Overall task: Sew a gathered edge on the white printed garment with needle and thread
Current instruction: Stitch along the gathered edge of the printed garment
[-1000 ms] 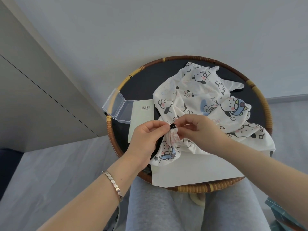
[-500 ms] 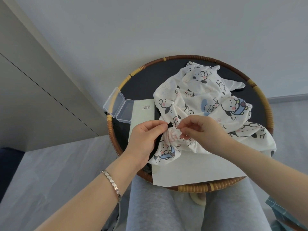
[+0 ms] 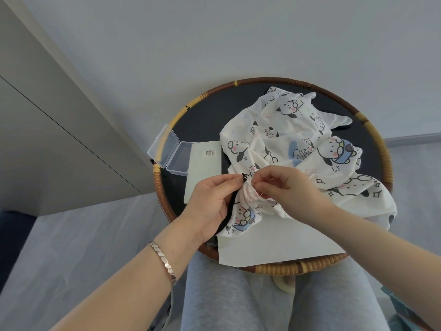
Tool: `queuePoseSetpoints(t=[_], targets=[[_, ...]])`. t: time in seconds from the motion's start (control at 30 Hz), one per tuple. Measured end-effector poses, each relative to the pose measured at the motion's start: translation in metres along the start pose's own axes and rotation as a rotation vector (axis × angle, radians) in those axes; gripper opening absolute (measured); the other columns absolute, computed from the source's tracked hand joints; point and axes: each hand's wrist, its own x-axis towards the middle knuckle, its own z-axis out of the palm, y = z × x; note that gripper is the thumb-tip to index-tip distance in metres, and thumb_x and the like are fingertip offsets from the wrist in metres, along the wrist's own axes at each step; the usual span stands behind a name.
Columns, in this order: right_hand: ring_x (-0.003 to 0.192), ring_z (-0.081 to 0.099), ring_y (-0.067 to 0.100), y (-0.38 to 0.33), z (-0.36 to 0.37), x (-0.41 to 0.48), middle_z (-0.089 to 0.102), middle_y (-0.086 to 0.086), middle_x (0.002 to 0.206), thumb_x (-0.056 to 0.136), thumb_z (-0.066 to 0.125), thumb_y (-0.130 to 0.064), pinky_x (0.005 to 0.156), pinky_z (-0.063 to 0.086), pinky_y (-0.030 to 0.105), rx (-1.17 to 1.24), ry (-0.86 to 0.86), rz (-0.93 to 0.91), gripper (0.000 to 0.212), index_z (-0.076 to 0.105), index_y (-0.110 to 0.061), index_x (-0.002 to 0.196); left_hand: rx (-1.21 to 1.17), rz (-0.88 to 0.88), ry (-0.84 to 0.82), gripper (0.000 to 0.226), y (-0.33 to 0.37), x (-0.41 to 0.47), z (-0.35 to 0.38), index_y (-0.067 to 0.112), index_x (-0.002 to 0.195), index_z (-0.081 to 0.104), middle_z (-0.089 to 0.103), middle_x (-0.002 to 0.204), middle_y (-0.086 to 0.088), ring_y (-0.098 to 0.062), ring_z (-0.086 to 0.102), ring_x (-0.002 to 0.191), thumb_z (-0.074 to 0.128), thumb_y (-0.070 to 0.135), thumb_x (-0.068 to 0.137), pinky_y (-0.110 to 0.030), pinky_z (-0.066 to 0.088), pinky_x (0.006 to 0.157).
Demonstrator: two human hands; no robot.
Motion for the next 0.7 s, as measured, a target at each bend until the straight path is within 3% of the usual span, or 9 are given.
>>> queuePoseSetpoints(t=[0.23,0.37,0.57,0.7], targets=[[0.049,0.049,-0.006,0.0028,0.0066,-0.0016,0.057,-0.012,0.062,0.086,0.057,0.002,0.054,0.038,0.005,0.031,0.047,0.02,0.027,0.062,-0.021,0.072,-0.069,-0.078,-0.016,0.015,-0.004,0.002,0.0049,-0.002,0.082,0.064,0.068,0.067,-0.01,-0.017,0.066,0.059,0.049,0.0,0.088,-0.025,0.057,0.059],[0.054,0.054,0.002,0.0031,0.0069,-0.0016,0.06,-0.012,0.054,0.085,0.057,0.006,0.059,0.046,0.011,0.076,0.099,0.024,0.032,0.062,-0.021,0.067,-0.034,-0.079,0.029,0.012,-0.0046,0.0033,0.0057,-0.001,0.079,0.064,0.068,0.063,-0.01,-0.016,0.066,0.056,0.053,-0.003,0.086,-0.023,0.055,0.054],[0.054,0.056,-0.003,-0.004,0.0072,0.0042,0.062,-0.01,0.062,0.086,0.059,0.0,0.057,0.046,0.008,0.087,0.145,0.028,0.025,0.063,-0.021,0.072,0.018,0.009,0.042,0.014,-0.001,0.0032,0.0074,0.004,0.078,0.067,0.069,0.066,-0.008,-0.013,0.067,0.06,0.055,0.0,0.086,-0.022,0.055,0.057],[0.052,0.056,-0.004,-0.0015,0.0068,0.004,0.062,-0.014,0.054,0.087,0.057,0.0,0.055,0.043,0.007,0.078,0.141,0.024,0.025,0.063,-0.021,0.075,0.045,0.006,0.029,0.015,0.0016,0.0036,0.0066,0.006,0.074,0.07,0.071,0.069,-0.008,-0.014,0.068,0.062,0.058,0.001,0.083,-0.022,0.055,0.057]])
